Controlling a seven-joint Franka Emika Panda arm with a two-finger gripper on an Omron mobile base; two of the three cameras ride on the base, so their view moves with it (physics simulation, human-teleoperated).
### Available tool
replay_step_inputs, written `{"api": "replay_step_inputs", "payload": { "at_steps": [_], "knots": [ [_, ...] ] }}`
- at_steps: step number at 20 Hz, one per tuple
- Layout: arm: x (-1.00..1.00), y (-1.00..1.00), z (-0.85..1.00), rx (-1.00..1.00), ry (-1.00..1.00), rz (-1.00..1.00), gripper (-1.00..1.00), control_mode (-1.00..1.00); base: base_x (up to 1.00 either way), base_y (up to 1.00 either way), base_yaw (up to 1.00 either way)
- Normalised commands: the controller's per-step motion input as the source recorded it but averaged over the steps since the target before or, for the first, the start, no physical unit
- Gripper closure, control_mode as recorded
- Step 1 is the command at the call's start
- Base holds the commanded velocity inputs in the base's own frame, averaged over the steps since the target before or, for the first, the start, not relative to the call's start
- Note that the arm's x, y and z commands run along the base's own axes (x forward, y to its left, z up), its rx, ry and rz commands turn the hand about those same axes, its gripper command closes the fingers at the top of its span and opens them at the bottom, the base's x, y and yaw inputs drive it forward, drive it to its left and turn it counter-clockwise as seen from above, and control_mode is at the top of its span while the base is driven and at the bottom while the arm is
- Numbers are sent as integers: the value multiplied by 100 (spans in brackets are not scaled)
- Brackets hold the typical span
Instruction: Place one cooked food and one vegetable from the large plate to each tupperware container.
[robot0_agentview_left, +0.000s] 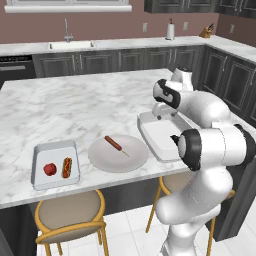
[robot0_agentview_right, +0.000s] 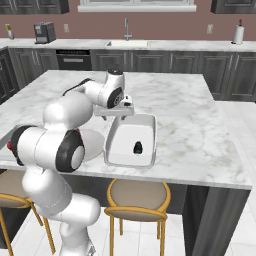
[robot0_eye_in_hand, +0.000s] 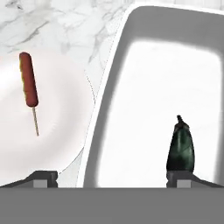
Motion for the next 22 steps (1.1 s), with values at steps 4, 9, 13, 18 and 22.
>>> {"api": "replay_step_inputs", "payload": {
  "at_steps": [4, 9, 13, 18, 22],
  "knots": [
    [-1, 100, -4, -10, 2, 35, -100, -100, 0, 0, 0],
    [-2, 100, -41, -10, -2, 12, -100, -100, 0, 0, 0],
    [17, 91, -67, 1, 0, -7, -100, -100, 0, 0, 0],
    [5, 72, -61, 9, 0, -17, -100, -100, 0, 0, 0],
    [41, 0, -41, -4, 0, -1, -100, -100, 0, 0, 0]
  ]
}}
